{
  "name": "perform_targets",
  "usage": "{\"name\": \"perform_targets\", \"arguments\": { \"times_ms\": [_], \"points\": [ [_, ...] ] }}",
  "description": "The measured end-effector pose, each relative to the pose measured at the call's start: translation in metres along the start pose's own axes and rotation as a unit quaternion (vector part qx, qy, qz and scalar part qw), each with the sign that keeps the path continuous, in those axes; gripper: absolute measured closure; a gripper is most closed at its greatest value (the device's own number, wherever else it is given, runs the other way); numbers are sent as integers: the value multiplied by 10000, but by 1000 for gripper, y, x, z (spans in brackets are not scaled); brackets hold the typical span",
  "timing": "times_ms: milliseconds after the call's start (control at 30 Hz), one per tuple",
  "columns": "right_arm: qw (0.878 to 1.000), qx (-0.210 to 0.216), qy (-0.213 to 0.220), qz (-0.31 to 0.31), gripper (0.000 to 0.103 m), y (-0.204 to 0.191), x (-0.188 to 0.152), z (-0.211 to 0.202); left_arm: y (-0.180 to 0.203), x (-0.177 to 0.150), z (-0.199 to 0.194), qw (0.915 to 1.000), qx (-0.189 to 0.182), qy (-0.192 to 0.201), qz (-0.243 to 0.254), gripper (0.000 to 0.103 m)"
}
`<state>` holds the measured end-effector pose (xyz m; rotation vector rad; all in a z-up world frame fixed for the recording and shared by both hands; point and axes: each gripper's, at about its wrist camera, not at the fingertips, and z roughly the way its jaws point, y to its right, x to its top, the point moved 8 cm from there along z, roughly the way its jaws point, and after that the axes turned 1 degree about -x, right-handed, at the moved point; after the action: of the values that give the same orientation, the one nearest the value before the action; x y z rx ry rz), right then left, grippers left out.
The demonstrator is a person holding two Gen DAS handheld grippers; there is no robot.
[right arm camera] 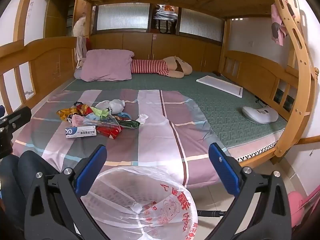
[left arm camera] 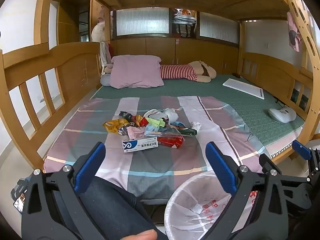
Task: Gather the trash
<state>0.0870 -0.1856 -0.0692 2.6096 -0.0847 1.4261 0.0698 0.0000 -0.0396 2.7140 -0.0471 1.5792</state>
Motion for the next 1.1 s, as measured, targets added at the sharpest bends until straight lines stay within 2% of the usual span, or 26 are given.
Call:
{"name": "perform_targets", "arguments": {
  "times_ms": [1100],
  "points": [
    [9999, -12, -101, 23, 3, -2, -6, 7, 0, 0, 0, 10000, -12, 22, 2, 3]
  ]
}}
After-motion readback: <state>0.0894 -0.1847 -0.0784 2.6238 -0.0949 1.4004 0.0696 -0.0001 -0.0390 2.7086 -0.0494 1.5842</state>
